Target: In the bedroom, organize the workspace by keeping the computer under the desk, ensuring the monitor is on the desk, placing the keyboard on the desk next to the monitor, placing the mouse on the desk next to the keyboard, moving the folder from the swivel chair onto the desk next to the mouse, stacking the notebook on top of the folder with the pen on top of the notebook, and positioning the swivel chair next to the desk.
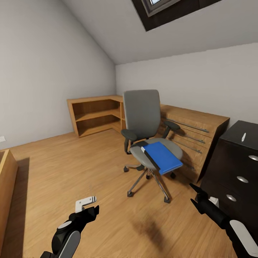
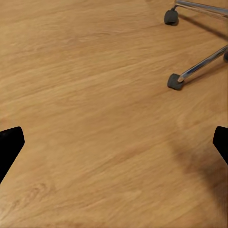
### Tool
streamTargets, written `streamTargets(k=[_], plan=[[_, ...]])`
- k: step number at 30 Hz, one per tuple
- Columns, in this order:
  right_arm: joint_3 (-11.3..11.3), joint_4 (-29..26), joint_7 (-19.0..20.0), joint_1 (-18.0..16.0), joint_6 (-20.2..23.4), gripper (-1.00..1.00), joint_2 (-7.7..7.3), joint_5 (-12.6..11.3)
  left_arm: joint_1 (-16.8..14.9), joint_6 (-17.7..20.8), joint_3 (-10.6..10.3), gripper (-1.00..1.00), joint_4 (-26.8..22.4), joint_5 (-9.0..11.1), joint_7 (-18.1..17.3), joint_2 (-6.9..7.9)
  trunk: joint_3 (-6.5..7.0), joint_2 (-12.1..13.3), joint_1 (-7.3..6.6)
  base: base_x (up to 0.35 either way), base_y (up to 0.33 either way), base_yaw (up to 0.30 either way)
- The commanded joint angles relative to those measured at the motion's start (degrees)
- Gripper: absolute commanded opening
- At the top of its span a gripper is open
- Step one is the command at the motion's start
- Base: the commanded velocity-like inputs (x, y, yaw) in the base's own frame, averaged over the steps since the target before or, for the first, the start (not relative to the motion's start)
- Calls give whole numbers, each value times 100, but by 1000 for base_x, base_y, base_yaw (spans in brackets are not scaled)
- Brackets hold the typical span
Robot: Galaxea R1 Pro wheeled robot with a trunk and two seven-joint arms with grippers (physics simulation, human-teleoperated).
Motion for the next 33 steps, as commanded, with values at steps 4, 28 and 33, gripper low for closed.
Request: streamTargets(k=[4,28,33], plan=[[-10,5,18,-4,35,100,1,-4,-5,5,-12,100,-7,54,59,6,-42,-84,43,0,0,0],[-1,616,1411,-6,51,100,-8,495,-5,1,-15,100,14,61,33,14,-42,-84,43,72,0,0],[4,620,1410,-10,50,100,-1,497,-5,2,-18,100,25,56,33,14,-42,-84,43,104,4,0]])
